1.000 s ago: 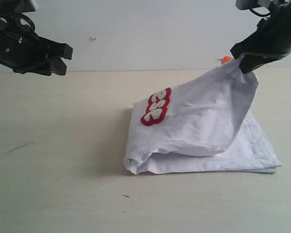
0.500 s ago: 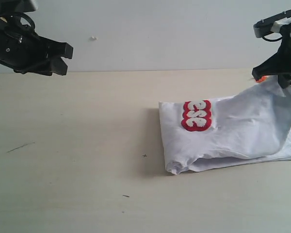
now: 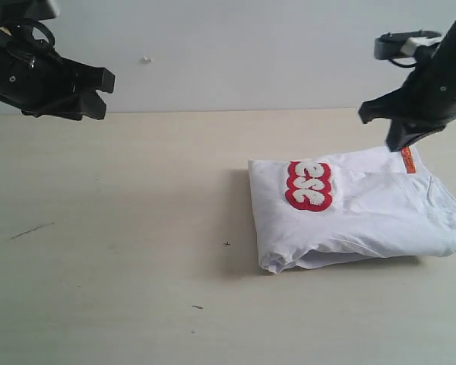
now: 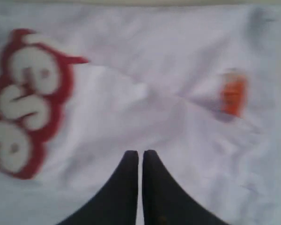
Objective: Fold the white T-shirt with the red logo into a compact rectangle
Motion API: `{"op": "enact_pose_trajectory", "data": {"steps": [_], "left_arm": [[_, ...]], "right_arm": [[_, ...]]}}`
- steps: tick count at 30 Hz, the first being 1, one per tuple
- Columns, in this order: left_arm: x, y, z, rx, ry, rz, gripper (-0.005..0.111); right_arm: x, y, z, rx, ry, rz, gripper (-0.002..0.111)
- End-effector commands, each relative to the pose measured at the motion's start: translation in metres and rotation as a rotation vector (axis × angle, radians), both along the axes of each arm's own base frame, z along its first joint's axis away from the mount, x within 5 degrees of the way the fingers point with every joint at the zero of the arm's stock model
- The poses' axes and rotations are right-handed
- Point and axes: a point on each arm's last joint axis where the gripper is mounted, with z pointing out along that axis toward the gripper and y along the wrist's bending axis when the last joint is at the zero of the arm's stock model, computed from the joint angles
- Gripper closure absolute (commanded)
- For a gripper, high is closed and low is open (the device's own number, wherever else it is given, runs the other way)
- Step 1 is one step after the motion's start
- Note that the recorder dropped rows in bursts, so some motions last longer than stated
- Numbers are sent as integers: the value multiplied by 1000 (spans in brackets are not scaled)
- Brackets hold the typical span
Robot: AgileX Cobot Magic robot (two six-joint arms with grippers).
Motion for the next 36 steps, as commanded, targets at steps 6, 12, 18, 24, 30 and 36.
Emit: {"op": "enact_pose_trajectory", "data": {"steps": [6, 12, 18, 24, 30, 36], "left_arm": [[-10, -9, -7, -72, 33, -115, 77], [-10, -10, -8, -70, 30, -123, 107], [-10, -10, -8, -70, 30, -123, 107], [-10, -10, -7, -72, 31, -123, 107], [-10, -10, -7, -70, 29, -125, 107], [-10, -10, -8, -63, 28, -142, 107]], "right_arm": [[7, 50, -70, 148, 213, 218, 108], [4, 81, -111, 150, 322, 283, 108], [-3, 122, -127, 186, 357, 368, 108], [-14, 167, -125, 209, 341, 461, 108], [-20, 211, -110, 338, 230, 495, 108], [-21, 248, -99, 513, 71, 518, 108]]}}
